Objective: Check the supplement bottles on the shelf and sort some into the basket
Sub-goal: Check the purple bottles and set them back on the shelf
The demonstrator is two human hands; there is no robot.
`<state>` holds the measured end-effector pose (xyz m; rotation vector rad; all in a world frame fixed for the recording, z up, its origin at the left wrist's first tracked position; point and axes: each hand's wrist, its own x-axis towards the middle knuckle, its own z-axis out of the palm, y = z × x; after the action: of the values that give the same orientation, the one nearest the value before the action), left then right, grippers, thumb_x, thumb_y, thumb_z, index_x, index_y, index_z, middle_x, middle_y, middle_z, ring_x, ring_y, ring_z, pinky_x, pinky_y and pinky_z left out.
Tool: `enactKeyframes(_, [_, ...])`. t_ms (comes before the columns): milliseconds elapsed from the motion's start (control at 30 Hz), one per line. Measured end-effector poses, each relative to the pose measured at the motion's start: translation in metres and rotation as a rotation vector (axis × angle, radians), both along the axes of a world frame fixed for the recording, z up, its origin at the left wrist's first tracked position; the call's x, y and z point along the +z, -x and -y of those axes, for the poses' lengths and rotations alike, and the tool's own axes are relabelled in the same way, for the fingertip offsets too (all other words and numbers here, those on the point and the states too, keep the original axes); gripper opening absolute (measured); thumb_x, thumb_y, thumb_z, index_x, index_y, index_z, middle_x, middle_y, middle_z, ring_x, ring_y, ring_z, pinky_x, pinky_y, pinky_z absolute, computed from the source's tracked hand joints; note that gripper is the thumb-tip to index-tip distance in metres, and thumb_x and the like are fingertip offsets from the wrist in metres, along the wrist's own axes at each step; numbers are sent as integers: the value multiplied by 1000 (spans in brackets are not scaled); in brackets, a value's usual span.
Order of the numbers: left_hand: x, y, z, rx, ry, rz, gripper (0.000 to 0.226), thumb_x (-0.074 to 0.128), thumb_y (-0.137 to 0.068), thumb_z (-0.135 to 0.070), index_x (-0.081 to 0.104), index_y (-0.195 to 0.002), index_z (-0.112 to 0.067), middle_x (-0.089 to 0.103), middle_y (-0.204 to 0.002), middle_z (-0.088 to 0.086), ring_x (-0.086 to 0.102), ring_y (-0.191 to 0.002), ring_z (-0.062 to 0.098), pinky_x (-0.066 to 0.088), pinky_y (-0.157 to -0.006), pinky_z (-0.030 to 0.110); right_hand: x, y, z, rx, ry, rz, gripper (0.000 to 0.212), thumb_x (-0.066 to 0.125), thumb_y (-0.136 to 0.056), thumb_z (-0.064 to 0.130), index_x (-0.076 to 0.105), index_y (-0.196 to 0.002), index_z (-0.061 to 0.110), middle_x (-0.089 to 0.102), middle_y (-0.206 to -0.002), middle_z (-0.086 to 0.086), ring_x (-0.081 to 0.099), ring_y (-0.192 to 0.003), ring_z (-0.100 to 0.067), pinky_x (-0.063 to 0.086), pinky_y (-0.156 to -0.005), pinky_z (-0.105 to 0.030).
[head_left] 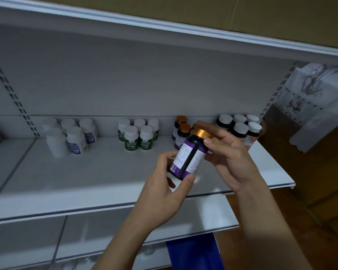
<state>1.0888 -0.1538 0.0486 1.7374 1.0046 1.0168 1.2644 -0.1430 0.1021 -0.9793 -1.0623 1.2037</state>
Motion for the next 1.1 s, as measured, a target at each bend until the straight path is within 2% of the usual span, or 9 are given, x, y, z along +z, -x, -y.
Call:
enactKeyframes(167, [-1, 1, -1, 13, -2, -72, 64, 81, -70, -44, 42, -121, -40, 44, -112, -22, 50, -93, -5, 43, -72, 10, -4, 15, -5, -91, 22, 95, 43, 78, -66, 12, 67, -107, 15, 73, -93, 2, 68, -89, -13, 55, -71, -25])
enactKeyframes(233, [-2, 2, -2, 48, -28, -72, 63, 83, -70, -40, 44, -119, -39, 40, -110, -21, 48, -95, -7, 43, -73, 9, -6, 21, -7, -117, 25, 109, 43, 83, -63, 17, 68, -104, 17, 72, -93, 1, 68, -87, -13, 54, -69, -25])
enactKeyframes(300, [-2, 4, -5, 74, -32, -53, 58, 83, -71, -37, 44, -114, -41, 40, -109, -20, 48, -94, -7, 43, -72, 8, -6, 25, -9, -143, 27, 138, 40, 77, -63, 27, 69, -100, 18, 72, -94, 0, 68, -86, -12, 54, -69, -26])
enactKeyframes(467, [-7, 9, -7, 91, -10, 10, 58, 80, -75, -34, 41, -115, -49, 48, -114, -21, 53, -97, -2, 46, -73, 11, -6, 28, -14, -136, 46, 185, 48, 73, -62, 41, 70, -103, 17, 74, -98, 2, 69, -92, -14, 54, -79, -32])
enactKeyframes(633, [-14, 17, -12, 103, 3, -6, 52, 73, -83, -35, 42, -125, -43, 56, -116, -23, 53, -102, -4, 45, -77, 14, -13, 26, -12, -18, 59, 145, 49, 62, -79, 26, 60, -126, 13, 71, -117, -3, 65, -111, -19, 53, -92, -36])
enactKeyframes(767, [-13, 19, -10, 71, 31, 42, 48, 62, -91, -38, 39, -133, -41, 59, -111, -23, 57, -91, -4, 44, -69, 10, -16, 29, -14, 46, 57, 72, 53, 62, -83, 13, 52, -136, 12, 65, -126, -10, 61, -119, -23, 49, -100, -37])
enactKeyframes(833, [-14, 19, -10, 75, 64, 66, 48, 59, -92, -43, 38, -135, -39, 61, -106, -21, 61, -85, 2, 46, -66, 13, -14, 29, -15, 30, 67, 84, 49, 67, -82, 9, 57, -130, 13, 68, -121, -9, 64, -111, -21, 52, -95, -36])
enactKeyframes(967, [-14, 21, -12, 30, 93, 98, 50, 60, -86, -48, 41, -131, -39, 60, -106, -25, 63, -88, 7, 53, -75, 26, -9, 31, -17, -46, 108, 154, 33, 62, -85, -2, 66, -115, 12, 72, -97, 1, 67, -86, -14, 57, -71, -30])
enactKeyframes(1100, [-13, 24, -15, 9, 81, -1, 59, 80, -76, -36, 42, -120, -46, 46, -111, -18, 55, -91, -1, 49, -74, 15, -8, 39, -17, -97, 117, 204, 22, 67, -83, 4, 68, -101, 16, 73, -84, 7, 69, -78, -9, 55, -62, -27])
